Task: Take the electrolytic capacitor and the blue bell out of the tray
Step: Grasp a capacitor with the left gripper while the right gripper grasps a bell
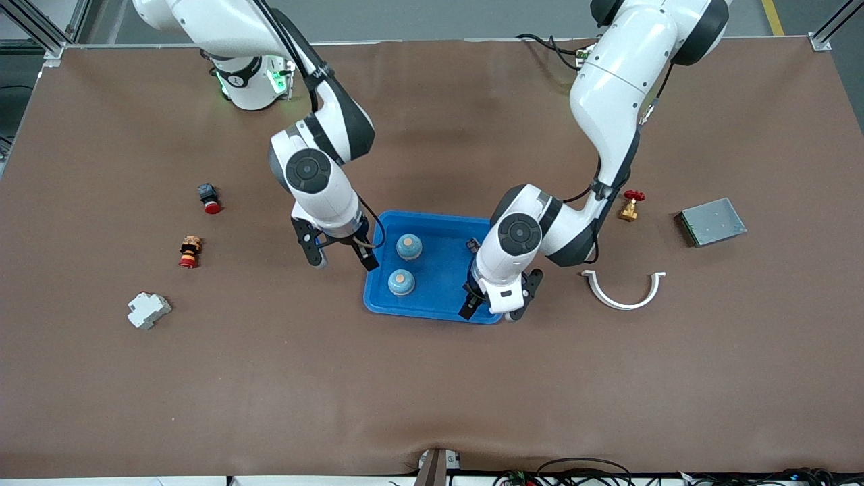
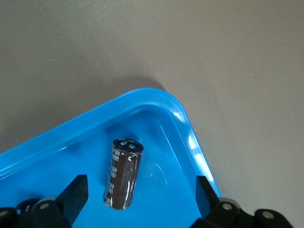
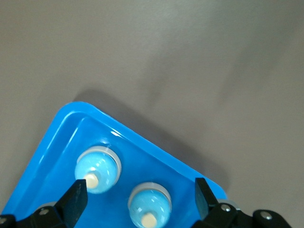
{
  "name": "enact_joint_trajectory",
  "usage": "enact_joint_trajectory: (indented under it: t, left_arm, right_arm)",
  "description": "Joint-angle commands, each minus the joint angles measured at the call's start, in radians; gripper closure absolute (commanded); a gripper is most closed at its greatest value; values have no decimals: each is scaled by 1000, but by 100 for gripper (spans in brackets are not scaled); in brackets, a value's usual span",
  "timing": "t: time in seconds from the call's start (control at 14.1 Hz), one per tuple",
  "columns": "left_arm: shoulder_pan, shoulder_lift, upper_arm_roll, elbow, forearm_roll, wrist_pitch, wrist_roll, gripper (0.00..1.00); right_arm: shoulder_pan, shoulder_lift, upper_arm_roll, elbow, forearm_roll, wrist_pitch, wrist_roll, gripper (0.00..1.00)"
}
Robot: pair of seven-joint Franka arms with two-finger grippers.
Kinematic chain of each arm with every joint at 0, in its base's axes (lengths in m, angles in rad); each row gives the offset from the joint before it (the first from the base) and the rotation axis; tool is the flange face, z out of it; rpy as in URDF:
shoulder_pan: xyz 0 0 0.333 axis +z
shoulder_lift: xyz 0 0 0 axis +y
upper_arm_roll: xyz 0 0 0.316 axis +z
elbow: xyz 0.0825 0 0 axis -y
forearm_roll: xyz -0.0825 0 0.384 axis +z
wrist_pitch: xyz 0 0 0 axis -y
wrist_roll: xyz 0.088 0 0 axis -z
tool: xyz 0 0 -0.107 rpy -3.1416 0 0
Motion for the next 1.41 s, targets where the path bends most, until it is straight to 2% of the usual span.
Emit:
enact_joint_trajectory:
  t: [0.0,0.49,1.34]
  left_arm:
    - [-6,21,8,23,26,7,-13,0]
    - [-22,39,9,21,63,45,-20,0]
    - [-36,71,9,12,138,119,-25,0]
  right_arm:
    - [18,72,-10,63,-17,16,59,0]
    - [61,151,-15,114,-28,16,127,0]
    - [124,207,-15,114,-63,73,251,0]
